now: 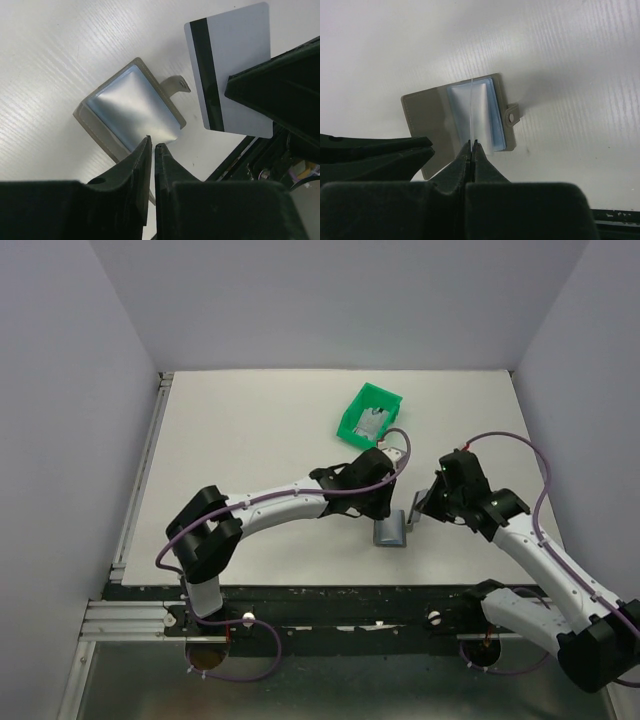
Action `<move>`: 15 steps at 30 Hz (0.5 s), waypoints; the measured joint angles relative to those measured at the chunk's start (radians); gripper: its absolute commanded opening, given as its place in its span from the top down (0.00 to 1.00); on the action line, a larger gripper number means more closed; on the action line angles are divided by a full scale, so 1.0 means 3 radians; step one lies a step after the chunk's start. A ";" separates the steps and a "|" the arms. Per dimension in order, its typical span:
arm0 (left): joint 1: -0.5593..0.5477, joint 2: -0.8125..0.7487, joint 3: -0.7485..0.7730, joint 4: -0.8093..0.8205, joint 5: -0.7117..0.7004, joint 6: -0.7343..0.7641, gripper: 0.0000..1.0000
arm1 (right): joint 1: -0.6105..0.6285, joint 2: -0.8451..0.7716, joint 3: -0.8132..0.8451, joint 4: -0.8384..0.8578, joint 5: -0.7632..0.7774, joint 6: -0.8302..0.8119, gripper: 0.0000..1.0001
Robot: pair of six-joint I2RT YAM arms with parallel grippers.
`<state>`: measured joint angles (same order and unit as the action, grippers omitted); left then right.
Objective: Put the credit cards into the card holder
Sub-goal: Turn over the card holder at the center of the board.
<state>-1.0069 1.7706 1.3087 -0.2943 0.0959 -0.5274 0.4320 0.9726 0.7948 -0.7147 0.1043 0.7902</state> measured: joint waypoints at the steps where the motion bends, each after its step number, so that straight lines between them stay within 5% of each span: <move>1: 0.0000 0.0015 -0.0001 -0.0006 0.0001 0.0006 0.79 | -0.0003 0.0018 -0.0011 0.0025 -0.0032 -0.0014 1.00; 15: 0.0058 -0.0036 -0.0614 0.0055 0.0000 -0.0109 0.82 | -0.0023 0.0641 -0.0015 0.0376 -0.0455 -0.0258 1.00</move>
<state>-0.9894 1.7599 1.1244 -0.2779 0.0959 -0.5602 0.4252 1.1648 0.7902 -0.6018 -0.0322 0.7128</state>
